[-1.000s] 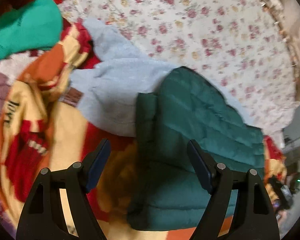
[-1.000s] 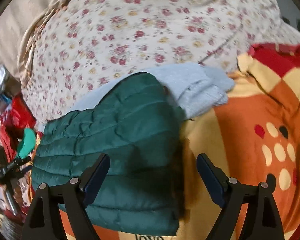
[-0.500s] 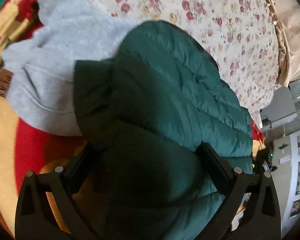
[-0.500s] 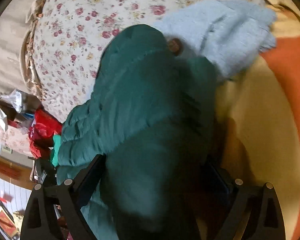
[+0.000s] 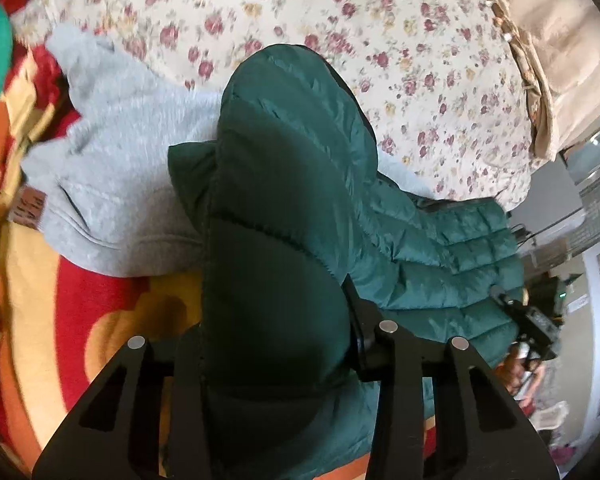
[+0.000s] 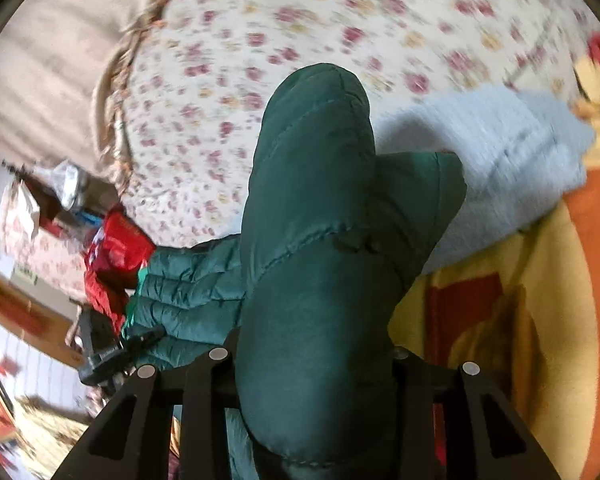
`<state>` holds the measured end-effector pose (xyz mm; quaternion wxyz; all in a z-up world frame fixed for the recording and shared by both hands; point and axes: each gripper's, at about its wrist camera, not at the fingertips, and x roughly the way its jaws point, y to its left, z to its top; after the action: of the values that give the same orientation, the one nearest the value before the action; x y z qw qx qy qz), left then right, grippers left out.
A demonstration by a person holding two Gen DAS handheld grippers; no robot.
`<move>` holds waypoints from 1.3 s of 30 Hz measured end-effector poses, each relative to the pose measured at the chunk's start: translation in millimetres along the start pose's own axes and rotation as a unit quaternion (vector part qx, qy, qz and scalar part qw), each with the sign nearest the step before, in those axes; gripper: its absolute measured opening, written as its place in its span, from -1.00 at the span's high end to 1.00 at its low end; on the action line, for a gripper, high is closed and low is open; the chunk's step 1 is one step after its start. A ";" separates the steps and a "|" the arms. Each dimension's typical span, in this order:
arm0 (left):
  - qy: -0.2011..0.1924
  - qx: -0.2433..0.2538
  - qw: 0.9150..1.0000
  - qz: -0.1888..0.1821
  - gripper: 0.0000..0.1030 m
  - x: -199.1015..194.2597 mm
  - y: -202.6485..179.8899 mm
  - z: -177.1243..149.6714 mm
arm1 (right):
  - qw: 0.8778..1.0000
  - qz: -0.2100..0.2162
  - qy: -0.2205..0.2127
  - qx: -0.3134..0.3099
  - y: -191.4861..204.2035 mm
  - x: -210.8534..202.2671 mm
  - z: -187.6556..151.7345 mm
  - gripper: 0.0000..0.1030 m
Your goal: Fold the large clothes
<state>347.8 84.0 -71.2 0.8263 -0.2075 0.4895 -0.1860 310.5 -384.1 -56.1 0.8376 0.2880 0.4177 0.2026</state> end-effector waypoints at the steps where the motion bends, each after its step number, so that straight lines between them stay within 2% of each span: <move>1: -0.003 0.005 1.000 0.003 0.28 -2.9 -1.7 -2.1 | 1.000 -0.001 0.000 -0.004 2.1 -1.8 -2.0 0.28; 4: -0.010 0.030 0.999 0.034 0.26 -10.4 -11.0 -9.7 | 1.000 -0.012 0.009 -0.009 -1.3 0.5 -8.9 0.28; 5: -0.010 0.036 0.998 0.049 0.20 -9.3 -11.1 -12.1 | 1.000 -0.020 0.011 -0.009 -4.1 2.8 -9.8 0.28; 8: 0.001 0.029 0.996 0.086 0.04 2.4 -3.7 -12.6 | 0.997 -0.070 0.021 0.000 -16.7 15.5 -14.3 0.14; 11: 0.007 0.002 0.997 0.078 -0.01 4.5 8.8 -12.7 | 0.994 -0.104 0.026 0.023 -29.6 18.6 -17.9 -0.11; 13: 0.006 -0.008 0.998 0.066 -0.01 -1.5 13.5 -13.5 | 0.993 -0.112 0.020 0.020 -29.5 12.5 -18.7 -0.16; 20: -0.022 0.009 0.996 0.089 -0.02 -23.8 21.7 -18.1 | 0.985 -0.166 -0.011 -0.048 -9.0 -5.2 -24.5 -0.16; 21: -0.023 0.013 0.995 0.096 -0.01 -23.2 21.9 -21.2 | 0.983 -0.174 -0.010 -0.057 -5.5 -4.3 -27.5 -0.05; 22: -0.020 0.021 0.994 0.105 0.11 -21.3 19.9 -24.2 | 0.980 -0.186 -0.009 -0.068 -1.3 -2.9 -31.7 0.10; 23: -0.019 0.031 0.993 0.111 0.25 -19.7 16.3 -27.8 | 0.978 -0.194 -0.009 -0.075 -6.9 -8.1 -37.0 0.13; 25: -0.018 0.061 0.987 0.148 0.29 -15.3 7.4 -38.9 | 0.974 -0.211 -0.005 -0.083 -8.4 -7.1 -48.2 0.21; 29: -0.020 0.090 0.977 0.192 0.29 -8.9 0.2 -63.4 | 0.977 -0.204 0.000 -0.061 -24.1 -9.8 -63.6 0.21; 34: -0.026 0.102 0.971 0.213 0.29 -7.7 -3.7 -83.2 | 0.984 -0.177 -0.006 -0.029 -39.6 -17.2 -71.7 0.21; 36: -0.025 0.101 0.971 0.217 0.29 -7.3 -4.0 -81.3 | 0.981 -0.188 -0.011 -0.040 -30.9 -19.6 -74.8 0.21; 39: -0.038 0.090 0.972 0.216 0.29 -24.9 -10.9 -75.1 | 0.970 -0.227 -0.028 -0.079 -8.1 -28.5 -72.6 0.20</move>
<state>268.8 75.4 -79.9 0.8801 -0.0285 0.4723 -0.0385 235.8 -384.0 -80.1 0.8931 0.1239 0.4313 0.0315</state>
